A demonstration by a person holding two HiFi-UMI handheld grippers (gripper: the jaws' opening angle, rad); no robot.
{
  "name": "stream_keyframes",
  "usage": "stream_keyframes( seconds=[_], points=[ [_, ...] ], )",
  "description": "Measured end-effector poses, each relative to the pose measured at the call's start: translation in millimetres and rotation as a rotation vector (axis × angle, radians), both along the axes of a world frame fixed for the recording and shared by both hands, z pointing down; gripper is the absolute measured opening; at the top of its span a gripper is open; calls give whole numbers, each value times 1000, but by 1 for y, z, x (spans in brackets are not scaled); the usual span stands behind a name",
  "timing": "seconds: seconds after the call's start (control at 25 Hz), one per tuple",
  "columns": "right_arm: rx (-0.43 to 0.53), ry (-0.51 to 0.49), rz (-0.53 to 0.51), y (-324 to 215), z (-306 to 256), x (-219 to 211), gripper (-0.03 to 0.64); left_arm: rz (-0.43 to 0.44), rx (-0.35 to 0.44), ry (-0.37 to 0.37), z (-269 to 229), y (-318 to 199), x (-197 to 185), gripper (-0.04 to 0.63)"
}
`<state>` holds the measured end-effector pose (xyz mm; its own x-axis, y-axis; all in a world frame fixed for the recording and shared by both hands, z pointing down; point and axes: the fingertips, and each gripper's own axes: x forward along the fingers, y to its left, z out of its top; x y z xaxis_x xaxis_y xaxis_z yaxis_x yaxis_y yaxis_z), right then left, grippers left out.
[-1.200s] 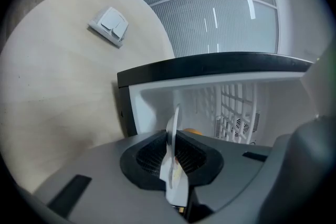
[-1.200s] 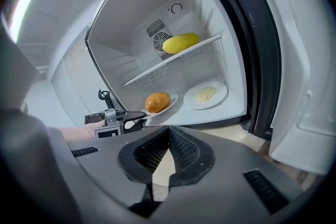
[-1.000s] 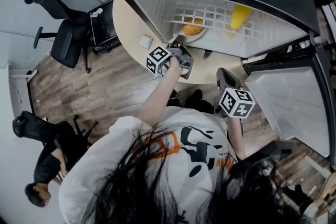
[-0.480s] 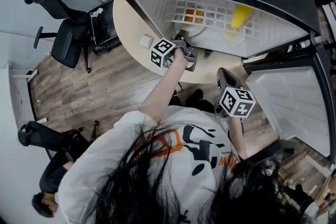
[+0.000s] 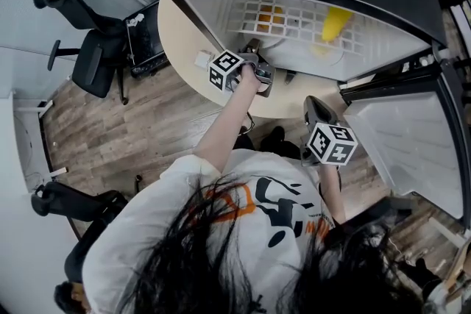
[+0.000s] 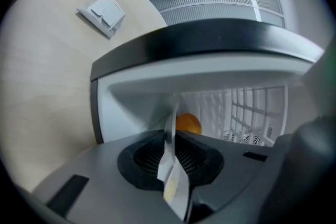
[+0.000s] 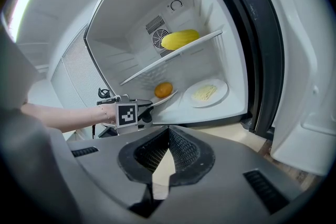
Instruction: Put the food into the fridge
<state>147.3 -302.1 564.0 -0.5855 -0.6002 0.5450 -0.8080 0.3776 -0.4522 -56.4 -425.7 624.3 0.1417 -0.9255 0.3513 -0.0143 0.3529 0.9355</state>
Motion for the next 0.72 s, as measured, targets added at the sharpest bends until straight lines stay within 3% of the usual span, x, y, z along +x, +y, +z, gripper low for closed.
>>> stream_keyframes(
  seconds=[0.08,0.2,0.4,0.72],
  points=[
    [2,-3,1,0,0,0,15,32,30,-26,-4,-4,3,81],
    [3,-5,2,-1,1,1,15,73,47,-74,-10,-9,9,220],
    [6,-5,-4,0,0,1,15,138,38,-123,-18,-8,17,299],
    [10,-6,-10,1,-1,1,15,176,-44,-235,-26,2,17,444]
  ],
)
